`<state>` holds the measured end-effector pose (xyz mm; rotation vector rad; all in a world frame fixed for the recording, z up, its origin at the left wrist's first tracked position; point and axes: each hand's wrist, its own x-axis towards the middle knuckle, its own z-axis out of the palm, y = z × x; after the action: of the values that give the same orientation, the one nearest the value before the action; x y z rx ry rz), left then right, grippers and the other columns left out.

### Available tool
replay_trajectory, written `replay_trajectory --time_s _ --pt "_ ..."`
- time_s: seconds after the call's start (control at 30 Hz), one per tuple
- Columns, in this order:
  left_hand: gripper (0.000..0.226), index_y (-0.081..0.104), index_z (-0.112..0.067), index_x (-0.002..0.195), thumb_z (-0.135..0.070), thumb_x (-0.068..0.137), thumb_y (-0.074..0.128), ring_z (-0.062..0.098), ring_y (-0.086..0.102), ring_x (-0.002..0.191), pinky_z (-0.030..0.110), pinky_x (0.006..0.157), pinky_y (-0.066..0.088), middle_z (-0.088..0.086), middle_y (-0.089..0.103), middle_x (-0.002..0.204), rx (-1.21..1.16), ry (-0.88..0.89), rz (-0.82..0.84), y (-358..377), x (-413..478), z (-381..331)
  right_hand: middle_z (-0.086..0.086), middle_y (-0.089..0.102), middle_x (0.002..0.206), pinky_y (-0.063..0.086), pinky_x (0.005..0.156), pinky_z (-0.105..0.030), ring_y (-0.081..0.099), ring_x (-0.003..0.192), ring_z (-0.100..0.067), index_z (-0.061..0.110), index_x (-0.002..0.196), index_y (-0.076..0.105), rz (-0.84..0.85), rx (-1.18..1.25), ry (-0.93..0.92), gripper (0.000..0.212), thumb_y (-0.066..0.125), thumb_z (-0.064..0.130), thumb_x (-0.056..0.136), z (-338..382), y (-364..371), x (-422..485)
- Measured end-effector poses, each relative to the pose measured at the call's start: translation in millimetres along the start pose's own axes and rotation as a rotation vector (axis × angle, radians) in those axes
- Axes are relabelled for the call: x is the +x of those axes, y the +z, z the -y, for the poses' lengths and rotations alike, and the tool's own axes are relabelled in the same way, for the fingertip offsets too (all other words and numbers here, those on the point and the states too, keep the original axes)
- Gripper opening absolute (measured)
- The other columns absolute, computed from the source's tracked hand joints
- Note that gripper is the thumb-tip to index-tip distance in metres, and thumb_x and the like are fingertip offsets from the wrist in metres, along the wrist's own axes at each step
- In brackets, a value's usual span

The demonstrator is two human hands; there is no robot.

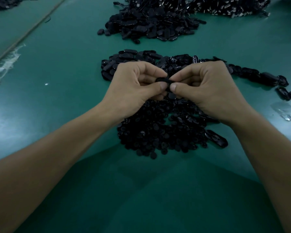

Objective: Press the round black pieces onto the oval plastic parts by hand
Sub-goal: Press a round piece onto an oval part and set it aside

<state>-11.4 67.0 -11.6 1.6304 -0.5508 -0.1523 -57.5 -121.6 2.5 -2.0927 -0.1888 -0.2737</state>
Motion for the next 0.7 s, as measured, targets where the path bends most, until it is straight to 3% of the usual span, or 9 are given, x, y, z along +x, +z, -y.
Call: replay_trajectory --time_s 0.2,0.33,0.53,0.7 --pt "0.017 0.069 -0.013 0.093 -0.001 0.083 0.078 0.017 0.075 0.069 0.025 0.066 0.06 0.002 0.076 0.074 0.081 0.044 -0.019 0.0 -0.6 1.9 0.002 0.074 0.076 0.062 0.073 -0.038 0.072 0.072 -0.015 0.022 0.086 0.073 0.011 -0.043 0.018 0.007 0.077 0.016 0.085 -1.2 3.7 2.8" --pt "0.016 0.07 -0.011 0.092 -0.002 0.082 0.079 0.018 0.075 0.067 0.025 0.065 0.06 0.002 0.076 0.073 0.114 0.055 -0.02 -0.8 -0.7 4.6 0.007 0.071 0.069 0.059 0.066 -0.028 0.068 0.064 -0.006 0.026 0.081 0.071 0.015 -0.068 0.005 0.013 0.076 0.015 0.084 -1.2 6.1 3.8" --pt "0.015 0.071 -0.013 0.089 -0.008 0.08 0.082 0.021 0.075 0.067 0.031 0.064 0.063 0.005 0.076 0.075 0.114 0.148 -0.016 -6.2 -1.0 4.1 0.004 0.076 0.076 0.059 0.067 -0.023 0.071 0.068 -0.01 0.023 0.085 0.074 0.088 0.055 -0.042 0.015 0.076 0.008 0.086 3.1 -1.2 2.4" --pt "0.013 0.072 -0.012 0.087 -0.005 0.08 0.081 0.018 0.074 0.064 0.024 0.062 0.06 0.005 0.076 0.074 0.11 0.139 0.02 -7.9 0.9 3.7 0.003 0.075 0.077 0.058 0.066 -0.021 0.07 0.066 -0.008 0.018 0.089 0.074 0.145 0.083 -0.049 0.015 0.073 0.004 0.089 3.6 -2.4 1.1"
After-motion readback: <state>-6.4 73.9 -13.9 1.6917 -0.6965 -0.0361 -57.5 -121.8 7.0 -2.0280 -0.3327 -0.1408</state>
